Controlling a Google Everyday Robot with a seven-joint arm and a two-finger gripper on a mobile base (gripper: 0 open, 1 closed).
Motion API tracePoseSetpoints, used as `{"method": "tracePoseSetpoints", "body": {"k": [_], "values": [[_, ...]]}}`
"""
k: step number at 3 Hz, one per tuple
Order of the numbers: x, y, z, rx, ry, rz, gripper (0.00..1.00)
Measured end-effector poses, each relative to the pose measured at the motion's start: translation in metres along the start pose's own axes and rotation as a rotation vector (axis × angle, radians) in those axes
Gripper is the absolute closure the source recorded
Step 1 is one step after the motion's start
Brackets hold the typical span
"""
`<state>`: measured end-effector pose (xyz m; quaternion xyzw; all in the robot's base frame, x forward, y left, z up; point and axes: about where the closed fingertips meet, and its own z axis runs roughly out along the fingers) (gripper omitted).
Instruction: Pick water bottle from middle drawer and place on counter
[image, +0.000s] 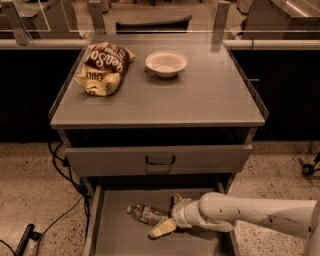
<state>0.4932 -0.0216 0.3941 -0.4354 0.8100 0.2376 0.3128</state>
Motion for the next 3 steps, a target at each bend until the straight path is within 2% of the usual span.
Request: {"method": "tracePoseSetpoints", "body": {"k": [2, 3], "values": [[0.015, -0.001, 0.040, 0.060, 0.092, -0.085, 0.00], [0.021, -0.003, 0.048, 0.070, 0.115, -0.093, 0.00]]}}
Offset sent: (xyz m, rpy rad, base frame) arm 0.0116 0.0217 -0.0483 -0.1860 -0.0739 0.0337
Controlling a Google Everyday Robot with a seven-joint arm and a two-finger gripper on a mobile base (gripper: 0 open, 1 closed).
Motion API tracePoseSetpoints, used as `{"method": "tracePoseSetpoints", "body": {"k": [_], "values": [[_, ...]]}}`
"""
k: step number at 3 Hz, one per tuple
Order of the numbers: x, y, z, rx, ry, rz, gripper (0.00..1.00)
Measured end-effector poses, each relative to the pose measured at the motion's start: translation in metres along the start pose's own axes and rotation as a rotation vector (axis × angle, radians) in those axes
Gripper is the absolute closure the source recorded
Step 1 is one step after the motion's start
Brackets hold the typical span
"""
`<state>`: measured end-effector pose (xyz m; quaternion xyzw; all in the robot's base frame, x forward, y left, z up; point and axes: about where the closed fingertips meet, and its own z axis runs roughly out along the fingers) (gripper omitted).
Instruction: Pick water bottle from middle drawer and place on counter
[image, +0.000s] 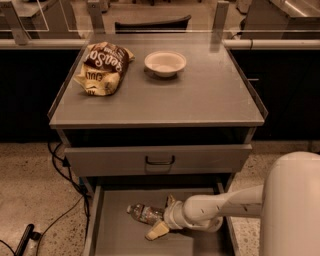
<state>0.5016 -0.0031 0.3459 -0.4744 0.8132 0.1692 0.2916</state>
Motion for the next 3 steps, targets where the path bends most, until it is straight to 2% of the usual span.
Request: {"method": "tracePoseSetpoints", "body": {"k": [1, 3], "values": [[0.0000, 0.0000, 0.0001, 0.000, 0.000, 0.000, 0.18], [0.0000, 0.0000, 0.0001, 0.000, 0.000, 0.000, 0.65]]}}
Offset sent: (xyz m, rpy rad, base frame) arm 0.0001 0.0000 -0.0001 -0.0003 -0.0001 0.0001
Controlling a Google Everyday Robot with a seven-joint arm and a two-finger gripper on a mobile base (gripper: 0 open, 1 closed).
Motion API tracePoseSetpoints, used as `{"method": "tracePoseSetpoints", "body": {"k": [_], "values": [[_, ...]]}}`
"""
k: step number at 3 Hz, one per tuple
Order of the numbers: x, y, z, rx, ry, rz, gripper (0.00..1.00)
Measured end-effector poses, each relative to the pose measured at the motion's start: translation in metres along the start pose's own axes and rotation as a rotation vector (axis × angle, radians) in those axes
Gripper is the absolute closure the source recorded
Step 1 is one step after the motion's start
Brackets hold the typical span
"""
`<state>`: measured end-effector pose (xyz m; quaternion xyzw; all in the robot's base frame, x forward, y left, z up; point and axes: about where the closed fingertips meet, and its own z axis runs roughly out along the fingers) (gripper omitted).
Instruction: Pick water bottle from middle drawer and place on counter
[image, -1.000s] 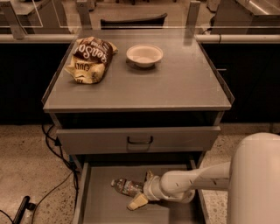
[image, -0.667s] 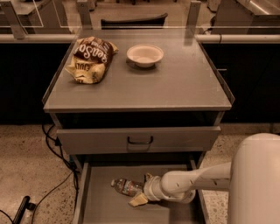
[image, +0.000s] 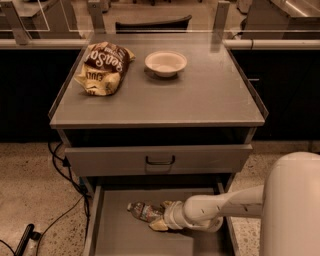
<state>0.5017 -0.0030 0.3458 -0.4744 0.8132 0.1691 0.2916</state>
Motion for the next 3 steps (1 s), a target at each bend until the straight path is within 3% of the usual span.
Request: {"method": "tracePoseSetpoints", "body": {"k": [1, 2, 3], "values": [[0.0000, 0.0000, 0.0000, 0.000, 0.000, 0.000, 0.90], [-0.0011, 0.0004, -0.0009, -0.003, 0.003, -0.003, 1.00], [-0.0042, 0.0009, -0.0035, -0.009, 0.010, -0.012, 1.00]]}}
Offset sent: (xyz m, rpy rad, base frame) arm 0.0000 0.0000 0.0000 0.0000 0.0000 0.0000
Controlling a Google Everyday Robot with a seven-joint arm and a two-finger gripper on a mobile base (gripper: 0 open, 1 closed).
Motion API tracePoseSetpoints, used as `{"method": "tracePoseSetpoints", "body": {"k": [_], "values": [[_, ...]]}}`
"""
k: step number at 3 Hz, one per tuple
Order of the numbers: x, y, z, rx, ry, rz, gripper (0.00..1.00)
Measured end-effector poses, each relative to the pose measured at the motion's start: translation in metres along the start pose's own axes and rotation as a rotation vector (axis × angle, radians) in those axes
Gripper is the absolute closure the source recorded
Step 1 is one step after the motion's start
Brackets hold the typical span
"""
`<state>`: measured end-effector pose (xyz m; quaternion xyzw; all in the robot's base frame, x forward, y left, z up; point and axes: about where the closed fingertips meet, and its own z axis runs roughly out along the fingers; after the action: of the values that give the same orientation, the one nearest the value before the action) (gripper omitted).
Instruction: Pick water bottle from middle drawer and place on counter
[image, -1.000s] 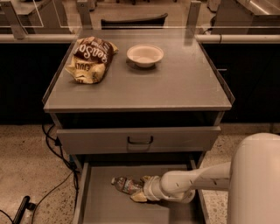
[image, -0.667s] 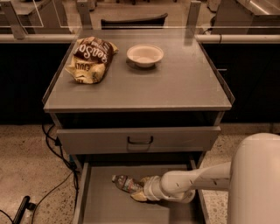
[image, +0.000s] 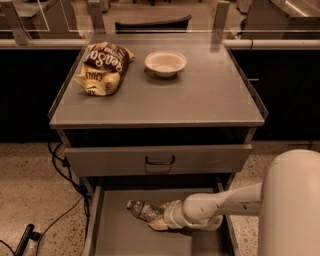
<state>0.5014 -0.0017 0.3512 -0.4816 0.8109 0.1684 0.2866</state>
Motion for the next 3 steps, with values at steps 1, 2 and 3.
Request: {"method": "tracePoseSetpoints", "body": {"k": [1, 2, 3], "values": [[-0.018, -0.020, -0.036, -0.002, -0.029, -0.053, 1.00], [-0.026, -0.037, -0.073, -0.011, -0.057, -0.084, 1.00], [-0.028, -0.048, -0.118, -0.036, -0.077, -0.112, 1.00]]}}
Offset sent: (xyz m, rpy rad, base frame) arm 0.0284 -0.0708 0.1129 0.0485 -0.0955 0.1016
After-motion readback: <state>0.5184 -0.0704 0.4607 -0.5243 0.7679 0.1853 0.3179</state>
